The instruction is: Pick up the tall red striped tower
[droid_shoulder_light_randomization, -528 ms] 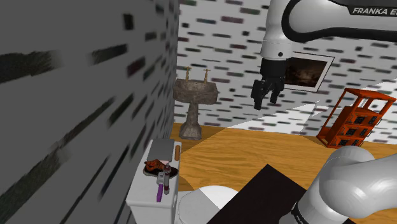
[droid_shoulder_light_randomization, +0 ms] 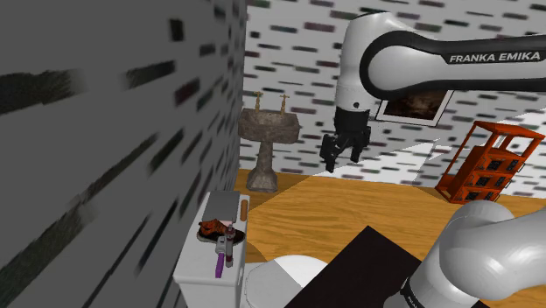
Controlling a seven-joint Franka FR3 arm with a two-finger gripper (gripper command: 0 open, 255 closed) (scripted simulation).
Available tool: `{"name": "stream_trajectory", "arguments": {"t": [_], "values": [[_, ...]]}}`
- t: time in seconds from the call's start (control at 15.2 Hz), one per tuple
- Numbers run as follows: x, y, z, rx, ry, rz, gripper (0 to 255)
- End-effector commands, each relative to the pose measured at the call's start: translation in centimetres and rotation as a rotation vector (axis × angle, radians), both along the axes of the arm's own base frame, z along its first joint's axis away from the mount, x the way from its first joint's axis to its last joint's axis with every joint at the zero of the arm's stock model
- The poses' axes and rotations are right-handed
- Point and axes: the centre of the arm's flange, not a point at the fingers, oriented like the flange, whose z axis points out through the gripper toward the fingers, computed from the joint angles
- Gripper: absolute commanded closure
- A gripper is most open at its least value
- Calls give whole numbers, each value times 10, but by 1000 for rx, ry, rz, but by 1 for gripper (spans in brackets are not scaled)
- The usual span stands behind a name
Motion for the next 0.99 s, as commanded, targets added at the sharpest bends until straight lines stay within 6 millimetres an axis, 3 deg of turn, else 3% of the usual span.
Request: {"name": "stream_trajectory", "arguments": {"t": [0.0,0.92], "values": [[7,15,-21,-8,-17,-24,0],[73,107,-166,-68,-116,-177,0]]}}
